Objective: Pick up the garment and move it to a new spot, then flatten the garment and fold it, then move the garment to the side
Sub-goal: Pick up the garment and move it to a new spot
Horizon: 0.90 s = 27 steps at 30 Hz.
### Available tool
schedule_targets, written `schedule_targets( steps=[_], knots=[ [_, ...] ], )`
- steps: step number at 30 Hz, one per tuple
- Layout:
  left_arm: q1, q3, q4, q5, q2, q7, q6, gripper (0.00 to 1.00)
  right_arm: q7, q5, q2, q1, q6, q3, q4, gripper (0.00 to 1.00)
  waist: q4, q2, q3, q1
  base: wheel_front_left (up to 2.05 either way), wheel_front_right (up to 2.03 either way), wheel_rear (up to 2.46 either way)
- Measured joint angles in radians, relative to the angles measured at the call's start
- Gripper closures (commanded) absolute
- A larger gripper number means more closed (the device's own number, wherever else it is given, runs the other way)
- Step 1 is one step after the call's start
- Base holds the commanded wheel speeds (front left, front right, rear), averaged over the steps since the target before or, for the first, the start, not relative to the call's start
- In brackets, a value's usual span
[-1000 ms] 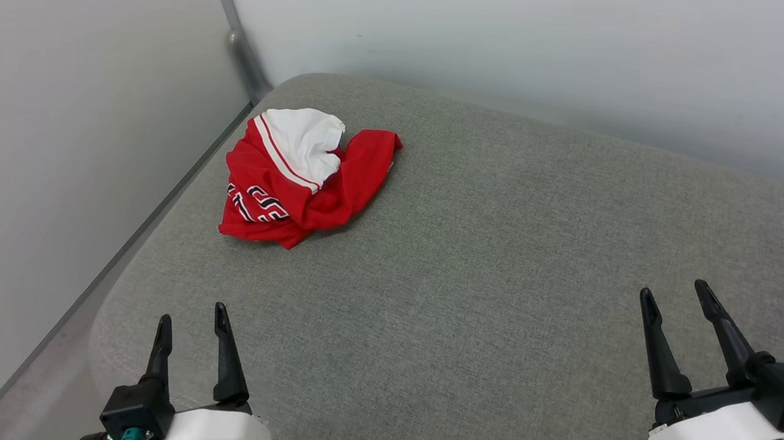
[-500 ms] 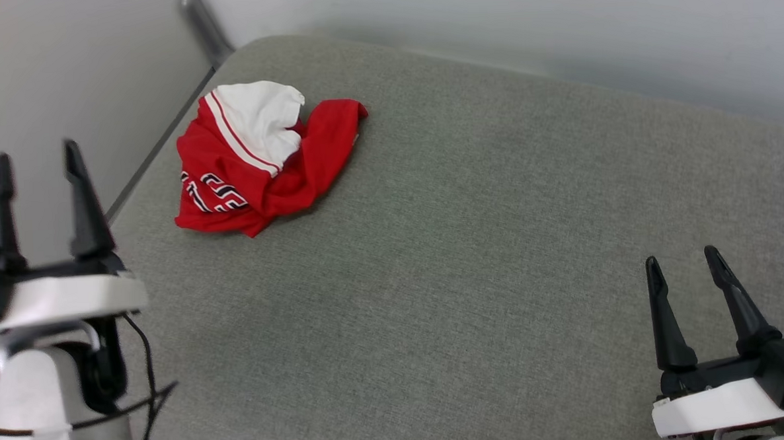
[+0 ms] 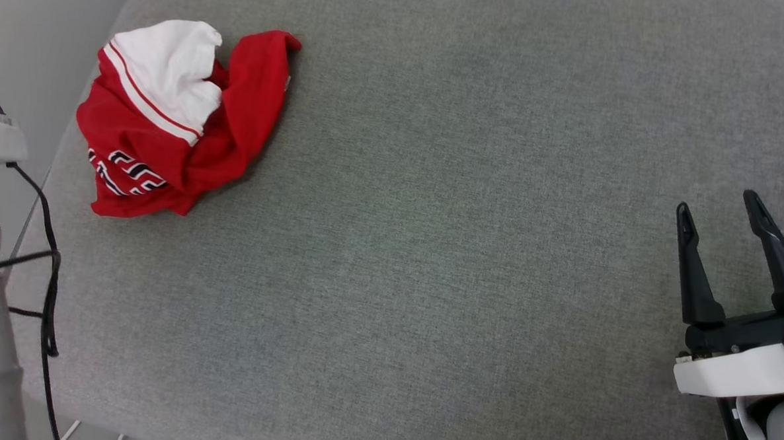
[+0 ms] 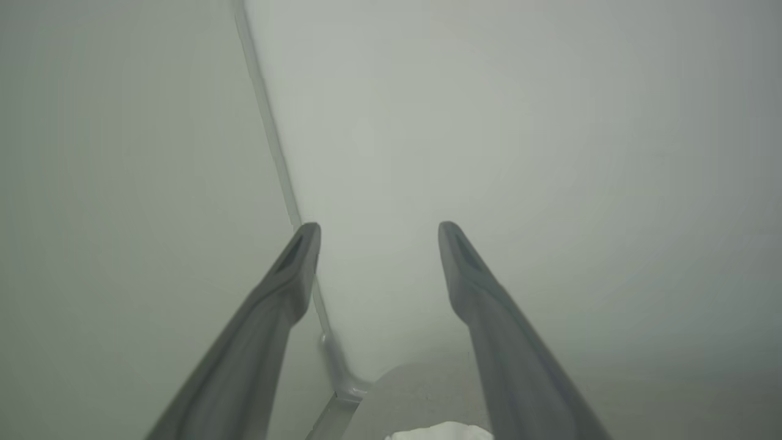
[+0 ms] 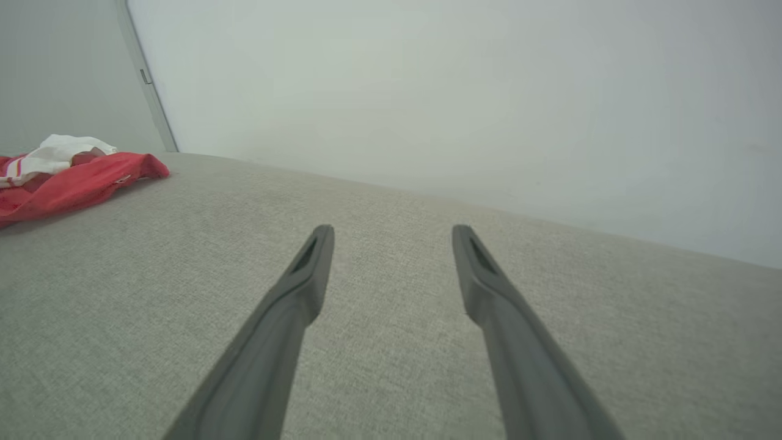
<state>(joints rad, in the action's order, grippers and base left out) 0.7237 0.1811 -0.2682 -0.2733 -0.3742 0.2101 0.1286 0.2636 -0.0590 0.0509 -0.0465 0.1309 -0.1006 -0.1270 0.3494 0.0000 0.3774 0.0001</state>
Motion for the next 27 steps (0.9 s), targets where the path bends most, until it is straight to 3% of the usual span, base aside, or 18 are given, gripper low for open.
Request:
schedule_targets(
  steps=[4,14,21,27],
  knots=[
    [0.064,-0.118,-0.063,-0.101,-0.099,-0.133,0.001,0.0,0.0,-0.011,0.0,-0.018,0.0,0.002,-0.013,0.0,-0.013,0.0,0.045,0.0001,0.0,0.0,0.0],
    [0.136,-0.422,-0.176,-0.428,-0.277,-0.64,0.001,0.0,0.0,-0.032,0.0,-0.048,0.0,0.0,-0.034,0.0,-0.052,0.0,0.111,0.0,0.0,0.0,0.0],
    [0.168,-0.528,-0.248,-0.578,-0.315,-0.9,0.001,0.0,0.0,-0.041,0.0,-0.068,0.0,0.002,-0.043,0.0,-0.077,0.0,0.161,-0.0001,0.0,0.0,0.0],
    [0.169,-0.593,-0.352,-0.606,-0.275,-0.982,0.001,0.0,0.0,-0.045,0.0,-0.078,0.0,0.01,-0.041,0.0,-0.103,0.0,0.203,0.0,0.0,0.0,0.0]
  ],
)
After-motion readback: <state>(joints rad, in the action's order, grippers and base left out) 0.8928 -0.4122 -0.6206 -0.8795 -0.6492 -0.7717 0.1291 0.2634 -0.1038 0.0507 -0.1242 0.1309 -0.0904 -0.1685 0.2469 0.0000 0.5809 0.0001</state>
